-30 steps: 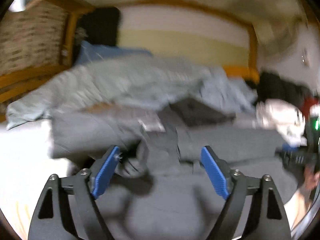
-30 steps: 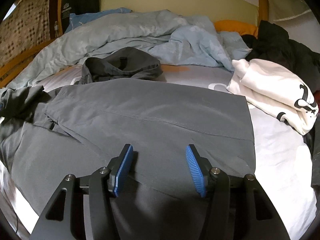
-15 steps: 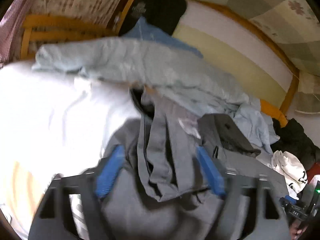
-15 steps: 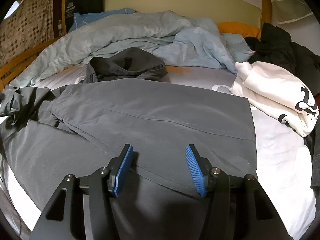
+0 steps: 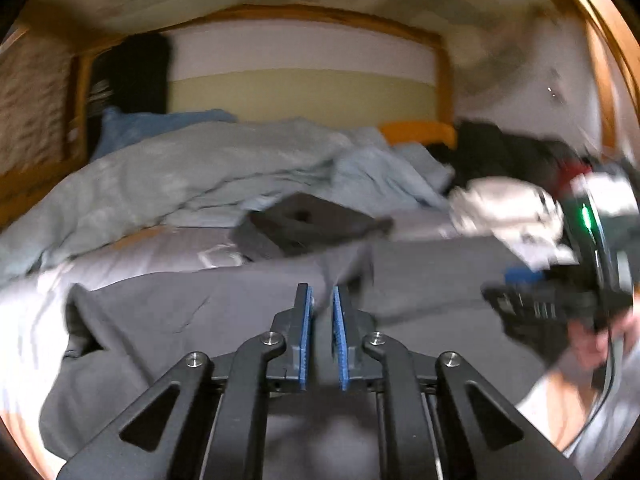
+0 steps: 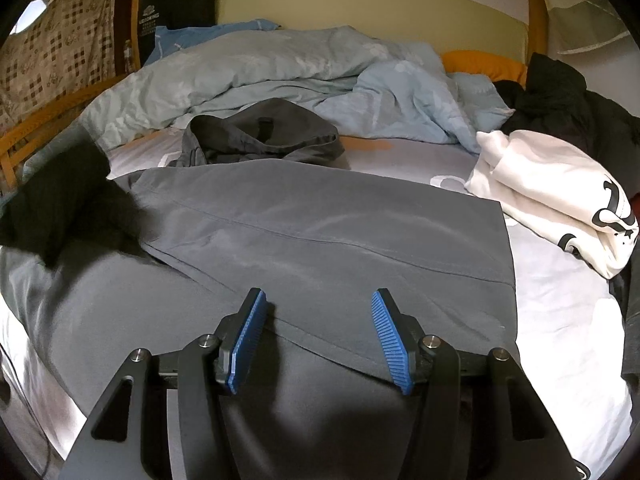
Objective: Fold large clothes
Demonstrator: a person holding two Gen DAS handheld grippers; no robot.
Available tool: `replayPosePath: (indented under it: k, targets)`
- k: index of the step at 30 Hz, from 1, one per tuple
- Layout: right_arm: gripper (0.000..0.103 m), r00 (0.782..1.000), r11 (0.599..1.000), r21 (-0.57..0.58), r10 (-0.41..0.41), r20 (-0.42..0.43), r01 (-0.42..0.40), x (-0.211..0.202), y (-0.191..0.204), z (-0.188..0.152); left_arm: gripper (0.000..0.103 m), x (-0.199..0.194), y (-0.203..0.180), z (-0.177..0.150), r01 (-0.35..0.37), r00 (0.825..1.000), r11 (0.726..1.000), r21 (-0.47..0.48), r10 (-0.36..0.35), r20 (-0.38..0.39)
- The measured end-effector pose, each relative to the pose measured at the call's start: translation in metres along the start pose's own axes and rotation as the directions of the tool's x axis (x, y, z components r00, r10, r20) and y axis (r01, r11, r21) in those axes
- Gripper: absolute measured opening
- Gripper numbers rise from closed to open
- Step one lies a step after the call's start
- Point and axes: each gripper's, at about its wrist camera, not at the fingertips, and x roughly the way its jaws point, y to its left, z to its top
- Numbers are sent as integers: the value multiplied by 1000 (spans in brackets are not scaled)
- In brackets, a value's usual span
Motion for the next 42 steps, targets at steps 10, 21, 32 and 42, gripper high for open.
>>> replayPosePath:
  k: [10, 21, 32, 42]
  targets:
    - [57, 948, 941, 117, 319, -8, -316, -14, 10, 8, 95, -23, 63, 7, -136, 989, 970, -202, 145, 34]
    - [57, 835, 832, 242, 536, -122, -499, 34, 121, 15, 102, -41, 182, -11, -372, 922, 825, -426, 381, -67]
    - [6, 975, 975, 29, 220, 41, -221, 22, 157, 42, 102, -57, 208, -18, -352, 930, 794, -496, 358, -87]
    - [6, 989, 995, -99, 0, 146, 14, 27, 118, 107, 102, 15, 194, -50, -472, 843, 827, -304, 323, -431]
